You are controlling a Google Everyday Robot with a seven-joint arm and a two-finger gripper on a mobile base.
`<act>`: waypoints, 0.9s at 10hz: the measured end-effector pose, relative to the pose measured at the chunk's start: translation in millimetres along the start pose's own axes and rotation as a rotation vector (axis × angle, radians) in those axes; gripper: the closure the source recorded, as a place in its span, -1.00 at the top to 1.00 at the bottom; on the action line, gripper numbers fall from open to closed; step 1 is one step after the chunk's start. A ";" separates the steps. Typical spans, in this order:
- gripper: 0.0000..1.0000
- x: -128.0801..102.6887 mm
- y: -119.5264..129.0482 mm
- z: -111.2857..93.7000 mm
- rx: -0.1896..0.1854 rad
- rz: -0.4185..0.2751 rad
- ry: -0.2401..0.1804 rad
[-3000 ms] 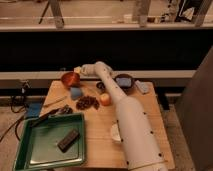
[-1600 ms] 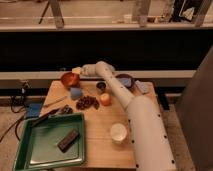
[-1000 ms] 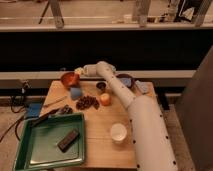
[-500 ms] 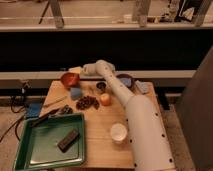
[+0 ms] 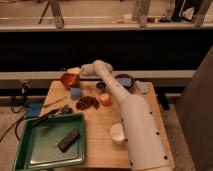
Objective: Place pepper in metal cup
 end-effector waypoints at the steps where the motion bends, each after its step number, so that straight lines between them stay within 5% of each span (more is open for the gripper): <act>1: 0.60 -0.7 0.1 5.3 -0.006 0.015 -0.011; 9: 0.60 -5.2 2.5 16.2 -0.027 0.226 -0.073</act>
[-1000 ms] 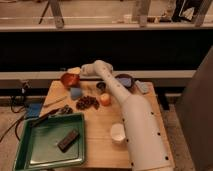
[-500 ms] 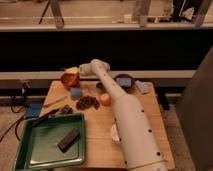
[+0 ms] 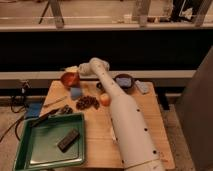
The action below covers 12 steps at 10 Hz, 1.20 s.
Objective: Place pepper in metal cup
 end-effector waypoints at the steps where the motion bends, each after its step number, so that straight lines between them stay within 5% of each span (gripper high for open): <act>1: 0.60 0.0 0.8 0.0 -0.001 0.015 0.002; 3: 0.47 -0.4 1.1 0.5 -0.004 0.030 0.014; 10: -0.91 5.6 11.7 -8.6 -0.036 0.028 0.061; 12: -1.00 10.5 11.8 -11.4 -0.037 0.025 0.066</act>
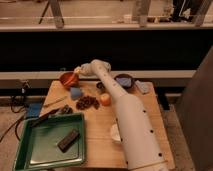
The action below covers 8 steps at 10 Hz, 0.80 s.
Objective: Place pepper in metal cup
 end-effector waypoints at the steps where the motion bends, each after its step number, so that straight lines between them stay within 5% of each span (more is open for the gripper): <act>1: -1.00 5.1 0.2 -3.7 0.003 -0.004 0.005; 4: -1.00 25.0 0.7 -25.8 0.021 -0.008 0.022; 8: -1.00 54.5 16.6 -80.5 0.032 -0.004 0.055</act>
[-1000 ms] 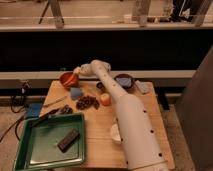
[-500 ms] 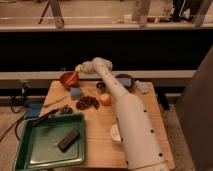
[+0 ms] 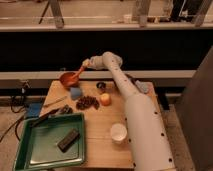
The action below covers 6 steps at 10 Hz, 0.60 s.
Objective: Place pepper in metal cup
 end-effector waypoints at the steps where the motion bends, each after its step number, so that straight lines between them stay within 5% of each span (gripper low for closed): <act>1: -1.00 2.7 0.7 -9.6 -0.001 -0.008 0.003; 6: -1.00 11.4 13.1 -54.1 -0.022 -0.059 -0.001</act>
